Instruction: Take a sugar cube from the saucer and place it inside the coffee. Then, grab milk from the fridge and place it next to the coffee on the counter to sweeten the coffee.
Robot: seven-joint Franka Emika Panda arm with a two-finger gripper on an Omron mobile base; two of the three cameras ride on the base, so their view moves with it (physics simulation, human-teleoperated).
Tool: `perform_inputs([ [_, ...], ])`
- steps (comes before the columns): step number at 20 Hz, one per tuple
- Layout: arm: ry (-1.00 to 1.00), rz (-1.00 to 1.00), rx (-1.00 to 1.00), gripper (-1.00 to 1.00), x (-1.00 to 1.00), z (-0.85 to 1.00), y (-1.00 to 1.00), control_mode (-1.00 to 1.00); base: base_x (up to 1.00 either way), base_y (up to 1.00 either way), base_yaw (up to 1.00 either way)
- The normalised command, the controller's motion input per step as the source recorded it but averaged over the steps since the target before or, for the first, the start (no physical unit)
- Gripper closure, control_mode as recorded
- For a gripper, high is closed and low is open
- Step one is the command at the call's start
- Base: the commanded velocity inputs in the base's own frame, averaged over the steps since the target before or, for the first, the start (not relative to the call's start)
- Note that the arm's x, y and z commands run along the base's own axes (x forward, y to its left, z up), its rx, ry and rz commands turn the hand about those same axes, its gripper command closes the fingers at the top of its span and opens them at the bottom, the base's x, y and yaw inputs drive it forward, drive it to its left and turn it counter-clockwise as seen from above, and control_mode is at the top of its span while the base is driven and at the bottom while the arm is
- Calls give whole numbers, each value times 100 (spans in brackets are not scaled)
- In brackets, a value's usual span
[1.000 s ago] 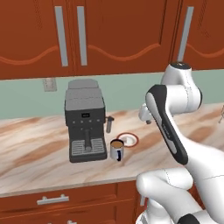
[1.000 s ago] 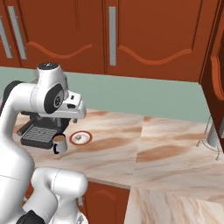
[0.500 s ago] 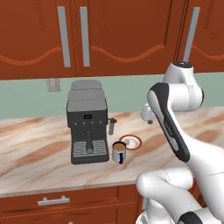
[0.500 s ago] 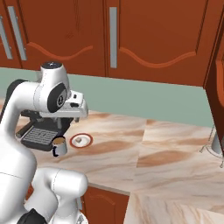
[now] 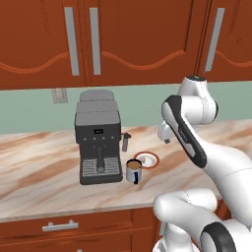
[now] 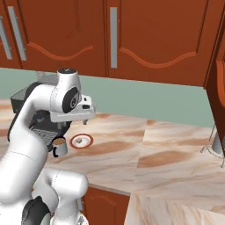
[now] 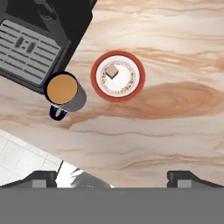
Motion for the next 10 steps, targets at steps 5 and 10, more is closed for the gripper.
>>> perform_inputs([
  [5, 1, 16, 1, -100, 55, -97, 0, -100, 0, 0, 0],
  [10, 0, 23, 4, -100, 70, -49, 0, -100, 0, 0, 0],
])
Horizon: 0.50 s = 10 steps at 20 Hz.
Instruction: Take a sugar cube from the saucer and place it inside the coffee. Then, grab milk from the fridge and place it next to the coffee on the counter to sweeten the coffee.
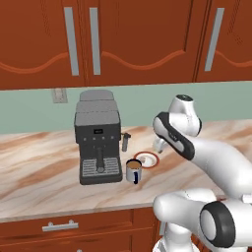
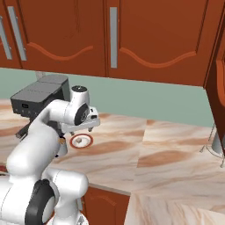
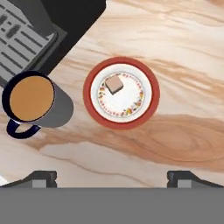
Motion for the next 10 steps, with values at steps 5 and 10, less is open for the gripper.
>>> perform_inputs([
  [5, 1, 28, 5, -100, 40, -16, 17, -100, 0, 0, 0],
  [10, 8, 15, 1, -100, 44, -28, 48, -100, 0, 0, 0],
])
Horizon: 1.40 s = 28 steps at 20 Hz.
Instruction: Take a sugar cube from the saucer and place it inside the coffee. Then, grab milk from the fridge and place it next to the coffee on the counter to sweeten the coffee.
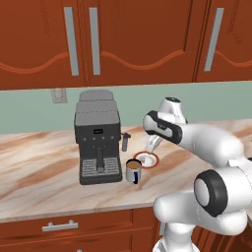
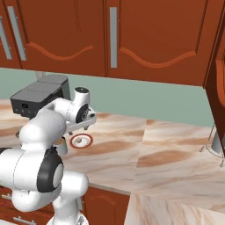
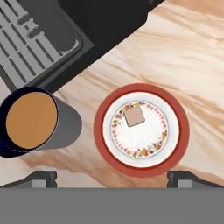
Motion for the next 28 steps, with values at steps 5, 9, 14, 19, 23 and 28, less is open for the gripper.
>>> perform_inputs([
  [5, 6, 9, 0, -100, 18, -44, 10, -100, 0, 0, 0],
  [9, 3, 2, 0, -100, 4, -33, 0, -100, 0, 0, 0],
  [14, 1, 5, 0, -100, 1, -39, 6, -100, 0, 0, 0],
  [19, 0, 3, -2, -100, 22, -29, 7, -100, 0, 0, 0],
  [23, 0, 0, -2, -100, 28, -19, 5, -100, 0, 0, 0],
  [28, 0, 0, -3, -100, 22, -27, 9, -100, 0, 0, 0],
])
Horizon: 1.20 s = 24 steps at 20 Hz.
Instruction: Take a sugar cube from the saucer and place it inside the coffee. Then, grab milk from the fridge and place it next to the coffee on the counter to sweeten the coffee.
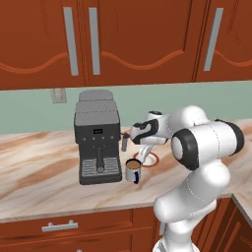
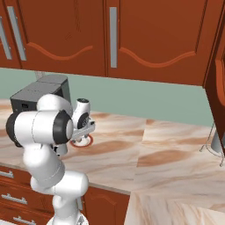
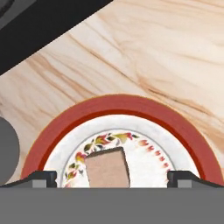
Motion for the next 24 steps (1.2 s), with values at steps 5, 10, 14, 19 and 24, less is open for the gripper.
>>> perform_inputs([
  [5, 0, 1, -1, -100, 12, -27, 13, -100, 0, 0, 0],
  [10, 0, 1, 0, 100, -19, -28, 3, -100, 0, 0, 0],
  [14, -1, 0, 0, 100, -14, -2, -4, -100, 0, 0, 0],
  [19, 0, 0, 1, 100, 0, 0, 0, -100, 0, 0, 0],
  [24, -9, 0, 4, 100, -21, 30, -34, -100, 0, 0, 0],
])
